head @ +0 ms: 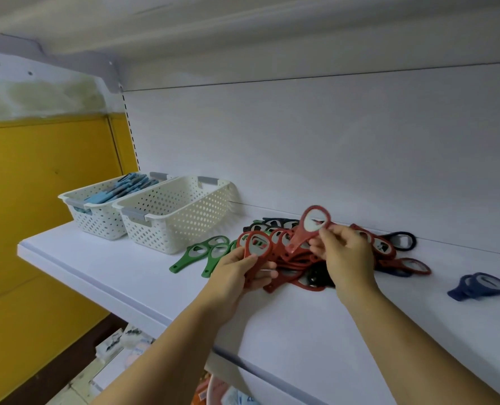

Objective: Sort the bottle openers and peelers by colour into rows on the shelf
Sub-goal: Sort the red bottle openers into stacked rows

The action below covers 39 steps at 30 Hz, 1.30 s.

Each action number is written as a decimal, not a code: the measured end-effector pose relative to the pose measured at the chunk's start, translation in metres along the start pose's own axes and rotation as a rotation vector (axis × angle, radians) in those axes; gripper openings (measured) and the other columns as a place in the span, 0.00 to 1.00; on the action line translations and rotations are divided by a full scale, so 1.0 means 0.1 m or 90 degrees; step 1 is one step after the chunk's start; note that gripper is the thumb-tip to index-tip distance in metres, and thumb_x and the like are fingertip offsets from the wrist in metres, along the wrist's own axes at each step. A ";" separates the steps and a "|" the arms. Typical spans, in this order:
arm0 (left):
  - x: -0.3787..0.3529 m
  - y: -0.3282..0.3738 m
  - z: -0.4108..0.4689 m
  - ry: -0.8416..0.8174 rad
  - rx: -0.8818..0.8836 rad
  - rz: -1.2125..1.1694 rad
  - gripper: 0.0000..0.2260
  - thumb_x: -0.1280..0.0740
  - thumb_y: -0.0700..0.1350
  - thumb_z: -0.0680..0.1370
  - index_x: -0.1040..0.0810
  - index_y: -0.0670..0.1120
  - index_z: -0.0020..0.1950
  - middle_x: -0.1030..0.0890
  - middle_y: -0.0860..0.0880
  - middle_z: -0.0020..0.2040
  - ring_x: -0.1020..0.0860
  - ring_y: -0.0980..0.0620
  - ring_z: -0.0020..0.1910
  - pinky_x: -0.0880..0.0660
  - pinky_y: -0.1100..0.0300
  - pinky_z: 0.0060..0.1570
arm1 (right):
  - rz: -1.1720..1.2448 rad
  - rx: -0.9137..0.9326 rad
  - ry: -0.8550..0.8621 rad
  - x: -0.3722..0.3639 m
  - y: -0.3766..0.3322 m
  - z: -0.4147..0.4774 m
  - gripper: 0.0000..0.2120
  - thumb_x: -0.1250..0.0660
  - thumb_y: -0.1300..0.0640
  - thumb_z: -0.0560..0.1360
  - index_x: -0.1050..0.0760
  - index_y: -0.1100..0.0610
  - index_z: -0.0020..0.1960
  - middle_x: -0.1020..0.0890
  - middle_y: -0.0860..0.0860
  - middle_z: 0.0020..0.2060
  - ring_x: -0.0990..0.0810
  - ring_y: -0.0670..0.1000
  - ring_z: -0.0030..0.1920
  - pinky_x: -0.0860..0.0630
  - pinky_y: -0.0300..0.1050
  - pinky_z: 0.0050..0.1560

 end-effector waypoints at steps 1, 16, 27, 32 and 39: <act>0.00 0.00 -0.01 -0.001 0.000 0.001 0.11 0.45 0.36 0.82 0.24 0.40 0.57 0.17 0.41 0.45 0.17 0.47 0.41 0.19 0.57 0.44 | 0.052 -0.062 -0.039 -0.04 0.03 -0.04 0.06 0.35 0.63 0.77 0.22 0.60 0.42 0.18 0.51 0.31 0.17 0.46 0.33 0.21 0.38 0.38; -0.10 0.02 -0.10 -0.029 -0.051 0.152 0.07 0.36 0.35 0.78 0.24 0.42 0.55 0.18 0.45 0.40 0.23 0.51 0.34 0.26 0.61 0.32 | -0.275 0.093 -0.234 -0.17 0.00 -0.24 0.05 0.30 0.56 0.74 0.17 0.54 0.40 0.21 0.42 0.27 0.23 0.38 0.28 0.28 0.30 0.31; -0.01 0.05 -0.09 -0.006 -0.046 0.103 0.06 0.38 0.34 0.77 0.22 0.40 0.45 0.17 0.42 0.42 0.29 0.51 0.25 0.38 0.62 0.23 | -0.724 -0.096 0.090 0.87 0.33 0.45 0.18 0.37 0.46 0.76 0.22 0.60 0.55 0.22 0.60 0.53 0.23 0.61 0.52 0.27 0.47 0.43; -0.02 0.04 -0.10 -0.014 -0.032 0.114 0.07 0.40 0.32 0.76 0.25 0.40 0.42 0.21 0.46 0.36 0.32 0.53 0.25 0.39 0.64 0.22 | -0.700 -0.046 0.085 0.86 0.37 0.47 0.11 0.35 0.51 0.76 0.24 0.56 0.38 0.19 0.58 0.44 0.21 0.59 0.43 0.30 0.43 0.37; 0.00 0.07 -0.12 -0.004 -0.009 0.055 0.08 0.41 0.31 0.74 0.28 0.42 0.46 0.25 0.42 0.37 0.28 0.50 0.26 0.33 0.60 0.25 | -0.307 0.114 0.119 0.64 -0.06 0.24 0.06 0.33 0.57 0.77 0.23 0.58 0.52 0.20 0.50 0.44 0.23 0.51 0.43 0.28 0.43 0.44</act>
Point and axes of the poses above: each hand's wrist, its own z-axis towards the middle knuckle, its own x-axis out of the back of the hand, y = z × x, the point moved 4 cm from there along z, towards the middle knuckle
